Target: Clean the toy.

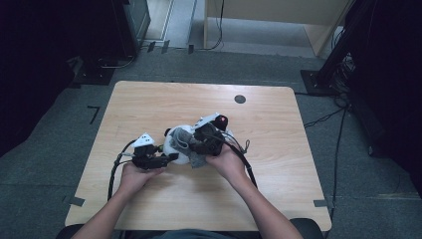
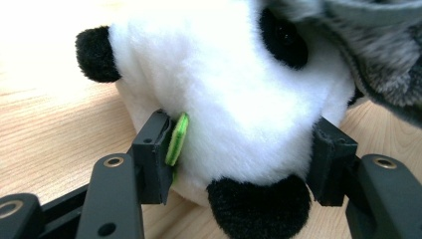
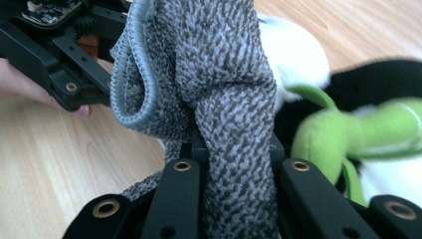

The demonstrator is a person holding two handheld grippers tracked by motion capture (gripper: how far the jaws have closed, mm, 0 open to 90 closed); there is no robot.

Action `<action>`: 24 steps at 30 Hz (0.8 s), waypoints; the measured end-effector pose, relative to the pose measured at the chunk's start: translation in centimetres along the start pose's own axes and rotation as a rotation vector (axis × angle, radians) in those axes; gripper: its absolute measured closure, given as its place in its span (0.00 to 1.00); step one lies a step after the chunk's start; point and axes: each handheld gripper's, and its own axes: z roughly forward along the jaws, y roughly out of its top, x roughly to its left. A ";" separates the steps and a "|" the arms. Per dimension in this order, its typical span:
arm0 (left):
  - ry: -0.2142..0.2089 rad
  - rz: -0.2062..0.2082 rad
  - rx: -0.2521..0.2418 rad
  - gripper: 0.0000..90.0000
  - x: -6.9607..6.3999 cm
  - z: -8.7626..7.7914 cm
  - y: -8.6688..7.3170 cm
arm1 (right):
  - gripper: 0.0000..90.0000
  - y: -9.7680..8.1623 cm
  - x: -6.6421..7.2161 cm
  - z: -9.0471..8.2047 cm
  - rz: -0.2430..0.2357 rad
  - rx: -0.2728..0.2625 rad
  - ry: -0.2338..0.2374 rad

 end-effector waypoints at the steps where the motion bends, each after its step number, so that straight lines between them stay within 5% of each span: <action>1: 0.000 0.000 0.001 0.44 0.0 0.0 0.0 | 0.87 -0.1 -0.1 -0.2 0.003 0.002 -0.002; 13: 0.002 0.009 0.003 0.44 0.0 0.0 0.0 | 0.87 -0.9 -2.0 -3.0 0.032 0.022 -0.035; 17: 0.002 0.008 0.003 0.44 -0.1 0.0 0.0 | 0.87 -1.3 -3.2 -3.7 0.067 0.008 -0.026; 24: 0.008 0.010 0.005 0.43 -0.2 0.0 0.0 | 0.87 -1.1 -3.7 -4.1 0.062 -0.006 -0.015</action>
